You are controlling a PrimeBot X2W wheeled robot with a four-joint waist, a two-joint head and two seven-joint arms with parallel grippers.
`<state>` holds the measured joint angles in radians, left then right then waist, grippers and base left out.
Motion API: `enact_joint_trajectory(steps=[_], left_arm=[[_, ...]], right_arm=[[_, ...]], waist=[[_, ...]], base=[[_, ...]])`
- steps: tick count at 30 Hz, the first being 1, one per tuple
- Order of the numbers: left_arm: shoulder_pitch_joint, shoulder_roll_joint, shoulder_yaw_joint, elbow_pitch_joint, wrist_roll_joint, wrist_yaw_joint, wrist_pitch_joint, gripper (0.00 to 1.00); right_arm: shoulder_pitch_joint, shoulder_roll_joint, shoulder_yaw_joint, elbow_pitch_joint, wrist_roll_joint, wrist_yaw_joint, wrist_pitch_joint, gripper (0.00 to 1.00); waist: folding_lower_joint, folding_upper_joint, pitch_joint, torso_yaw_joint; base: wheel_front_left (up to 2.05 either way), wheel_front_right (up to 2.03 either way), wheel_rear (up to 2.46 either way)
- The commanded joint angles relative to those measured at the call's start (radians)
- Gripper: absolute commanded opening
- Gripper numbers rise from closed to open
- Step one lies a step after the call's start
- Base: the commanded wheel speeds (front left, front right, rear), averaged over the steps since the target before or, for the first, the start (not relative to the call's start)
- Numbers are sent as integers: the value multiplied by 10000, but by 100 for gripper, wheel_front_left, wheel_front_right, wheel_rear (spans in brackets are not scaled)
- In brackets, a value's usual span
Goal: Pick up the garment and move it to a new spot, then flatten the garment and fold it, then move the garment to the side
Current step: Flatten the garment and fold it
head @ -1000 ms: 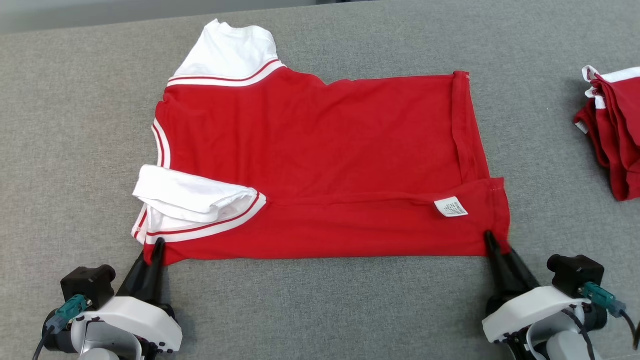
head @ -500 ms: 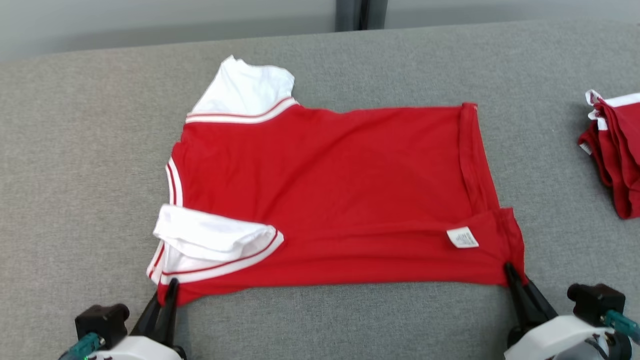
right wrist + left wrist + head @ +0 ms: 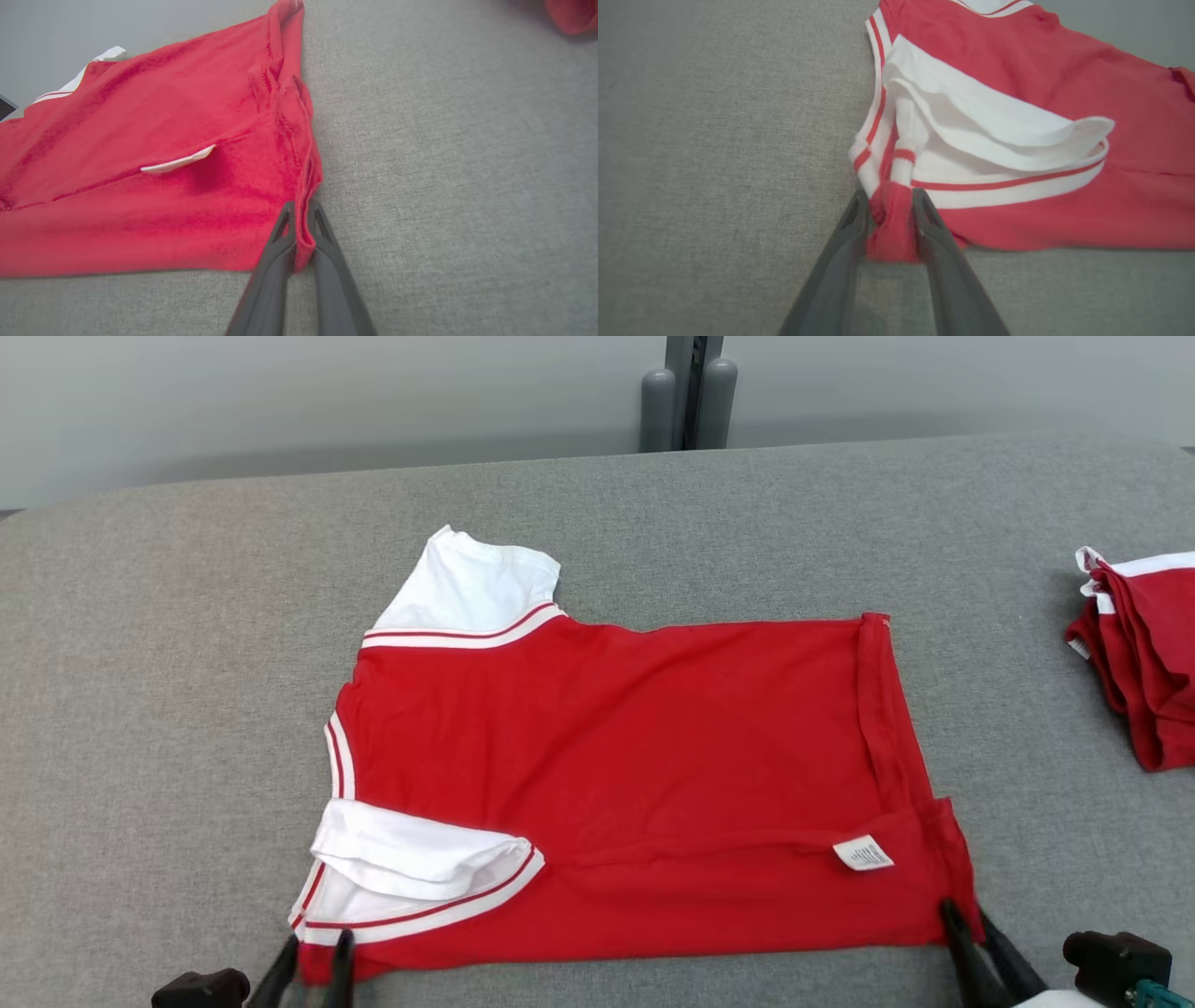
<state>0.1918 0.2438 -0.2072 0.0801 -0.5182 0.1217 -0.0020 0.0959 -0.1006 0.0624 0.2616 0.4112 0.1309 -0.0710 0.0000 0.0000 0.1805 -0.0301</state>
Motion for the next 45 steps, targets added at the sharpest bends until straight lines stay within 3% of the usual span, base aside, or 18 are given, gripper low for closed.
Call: enact_joint_trajectory(steps=[1,11,19,32,38,45], left_arm=[[-37,-4,26,-22,85,94,-160,100],[-1167,95,134,-689,812,242,-1387,100],[-1891,510,214,-963,1154,400,-1172,100],[-2380,569,186,-1181,1282,574,-1198,100],[-4005,686,20,-1025,1424,223,-1140,100],[-6895,704,-408,269,1411,-662,-715,100]], right_arm=[[-6,-10,-12,-192,-99,-2,19,100],[-502,-28,-637,-1909,-645,0,-196,100],[-617,67,-988,-2939,-1002,0,281,100],[-838,169,-1313,-3581,-1204,0,497,100],[-1306,49,-1364,-3962,-1317,0,623,100],[-1908,-120,-1413,-4332,-1415,0,790,100]], waist=[[0,0,-1,-33],[0,0,-57,-154],[0,0,-64,-142],[0,0,588,-73],[0,0,1508,-35],[0,0,2770,-128]], base=[[0,0,0],[0,0,0],[0,0,0],[0,0,0],[0,0,0],[0,0,0]])
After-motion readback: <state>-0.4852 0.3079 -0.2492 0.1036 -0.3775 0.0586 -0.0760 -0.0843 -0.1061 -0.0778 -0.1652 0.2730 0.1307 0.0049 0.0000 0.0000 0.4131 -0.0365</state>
